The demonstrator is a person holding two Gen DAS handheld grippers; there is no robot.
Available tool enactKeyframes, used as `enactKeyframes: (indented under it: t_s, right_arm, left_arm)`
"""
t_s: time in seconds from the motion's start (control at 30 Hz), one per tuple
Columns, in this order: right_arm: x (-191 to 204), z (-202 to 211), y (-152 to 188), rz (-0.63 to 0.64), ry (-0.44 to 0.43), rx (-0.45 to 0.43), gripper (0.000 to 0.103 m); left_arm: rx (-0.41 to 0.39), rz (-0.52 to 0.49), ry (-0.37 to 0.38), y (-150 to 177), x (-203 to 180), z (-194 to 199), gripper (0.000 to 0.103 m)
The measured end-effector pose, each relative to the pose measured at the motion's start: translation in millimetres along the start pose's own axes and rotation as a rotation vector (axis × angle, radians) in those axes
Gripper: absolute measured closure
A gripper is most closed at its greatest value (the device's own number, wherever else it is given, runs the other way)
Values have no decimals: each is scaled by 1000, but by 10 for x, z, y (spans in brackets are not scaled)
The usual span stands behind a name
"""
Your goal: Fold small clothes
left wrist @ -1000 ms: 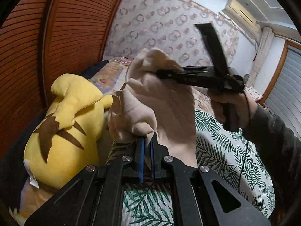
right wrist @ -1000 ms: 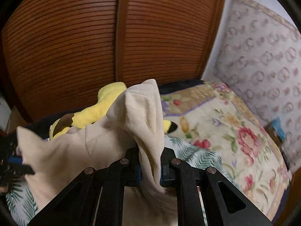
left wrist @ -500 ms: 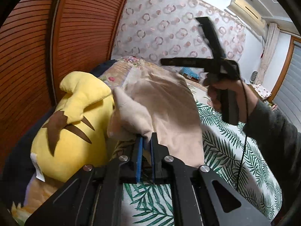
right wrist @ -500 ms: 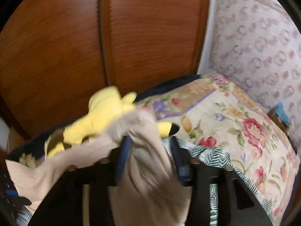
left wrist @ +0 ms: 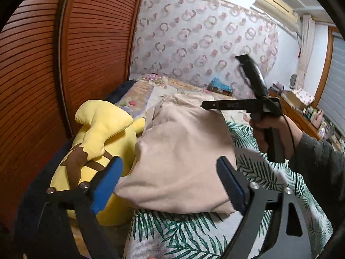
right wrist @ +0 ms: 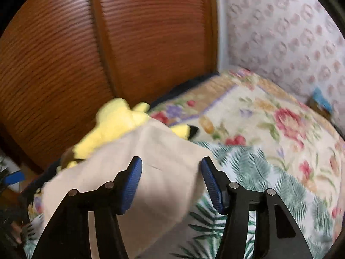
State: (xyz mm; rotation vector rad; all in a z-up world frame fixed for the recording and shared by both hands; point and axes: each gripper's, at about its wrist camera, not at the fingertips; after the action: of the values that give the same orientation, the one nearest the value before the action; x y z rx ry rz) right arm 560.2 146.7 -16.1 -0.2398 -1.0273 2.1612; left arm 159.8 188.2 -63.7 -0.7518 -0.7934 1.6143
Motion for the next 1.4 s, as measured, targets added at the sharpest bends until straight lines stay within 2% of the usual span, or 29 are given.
enactKeyframes:
  t_s: [0.1, 0.27, 0.47, 0.87, 1.2, 1.4]
  right_arm:
    - [-136, -127, -17, -71, 47, -8, 45]
    - [-52, -132, -3, -94, 71, -43, 45]
    - [138, 415, 305, -93, 80, -107, 45]
    - [456, 1814, 1352, -71, 61, -221, 45]
    - [722, 2693, 2314, -90, 164, -280, 42]
    - [943, 3268, 2875, -161, 228, -314, 40]
  left_arm:
    - [0, -13, 0, 10, -39, 18, 12]
    - [2, -30, -7, -19, -87, 57, 12]
    - [-1, -60, -22, -59, -192, 147, 12]
    - [-84, -166, -13, -82, -616, 541, 12]
    - [-46, -208, 61, 79, -965, 705, 12]
    - [-53, -244, 109, 175, -1291, 826, 12]
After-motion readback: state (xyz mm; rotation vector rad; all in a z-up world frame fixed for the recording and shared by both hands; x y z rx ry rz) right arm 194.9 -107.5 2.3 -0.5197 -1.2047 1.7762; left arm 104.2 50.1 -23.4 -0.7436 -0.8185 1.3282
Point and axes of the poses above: each gripper's, at about its wrist camera, not at the fingertips, and z roughly against the way its jaws point, x to its left, y to its underside, and after that the axes turned 10 degrees about -z, right-handed
